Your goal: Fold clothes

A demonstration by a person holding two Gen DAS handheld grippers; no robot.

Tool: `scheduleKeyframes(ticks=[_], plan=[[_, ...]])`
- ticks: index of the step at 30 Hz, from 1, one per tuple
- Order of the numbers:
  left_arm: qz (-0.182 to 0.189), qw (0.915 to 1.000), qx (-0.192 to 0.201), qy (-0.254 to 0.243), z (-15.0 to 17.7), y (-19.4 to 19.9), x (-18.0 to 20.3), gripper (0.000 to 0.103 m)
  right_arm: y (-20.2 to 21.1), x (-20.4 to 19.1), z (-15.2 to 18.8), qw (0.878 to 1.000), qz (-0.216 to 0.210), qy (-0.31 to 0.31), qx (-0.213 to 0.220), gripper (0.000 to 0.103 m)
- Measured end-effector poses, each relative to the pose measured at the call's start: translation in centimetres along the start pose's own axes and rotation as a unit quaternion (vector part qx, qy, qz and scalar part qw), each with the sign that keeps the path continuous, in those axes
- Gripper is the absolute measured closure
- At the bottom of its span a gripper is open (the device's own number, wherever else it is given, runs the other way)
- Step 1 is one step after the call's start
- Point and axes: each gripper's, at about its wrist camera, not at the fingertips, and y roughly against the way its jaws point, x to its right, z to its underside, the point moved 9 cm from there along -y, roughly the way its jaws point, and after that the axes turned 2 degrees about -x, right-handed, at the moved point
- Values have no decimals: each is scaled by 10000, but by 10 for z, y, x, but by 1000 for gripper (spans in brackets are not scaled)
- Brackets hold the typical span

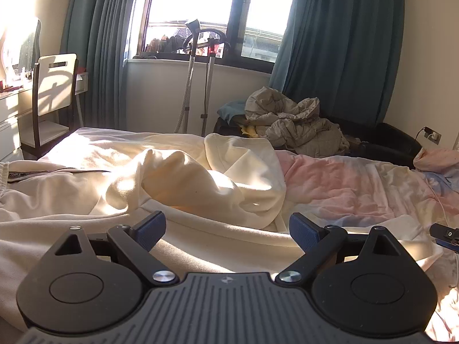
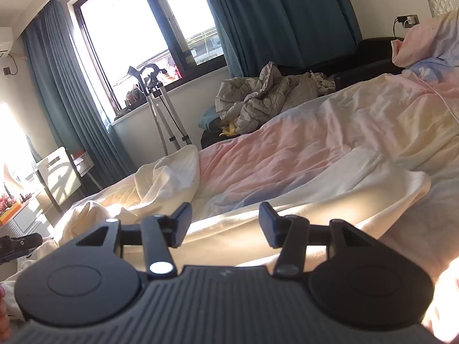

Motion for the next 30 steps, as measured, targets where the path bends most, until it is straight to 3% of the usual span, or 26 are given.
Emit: scheduleKeyframes(ticks=[5, 9, 17, 23, 28, 30], plan=[[-182, 9996, -77, -204, 15, -25, -8, 9, -30, -24, 15, 9991, -158, 312, -252, 50], [-348, 9988, -9, -352, 19, -33, -24, 9, -88, -54, 6, 9962, -235, 507, -674, 50], [-528, 9985, -80, -151, 33, -59, -58, 9, -284, -169, -27, 9818, -241, 1301, -1364, 44], [-610, 9980, -82, 118, 41, -87, -79, 9, -422, -264, -12, 9625, -313, 1981, -1824, 44], [-559, 9983, 43, 134, 46, -99, -86, 9, -494, -286, 23, 9460, 36, 2477, -2093, 45], [-516, 9985, 50, 193, 47, -102, -89, 9, -505, -283, 22, 9483, 197, 2494, -1952, 48]])
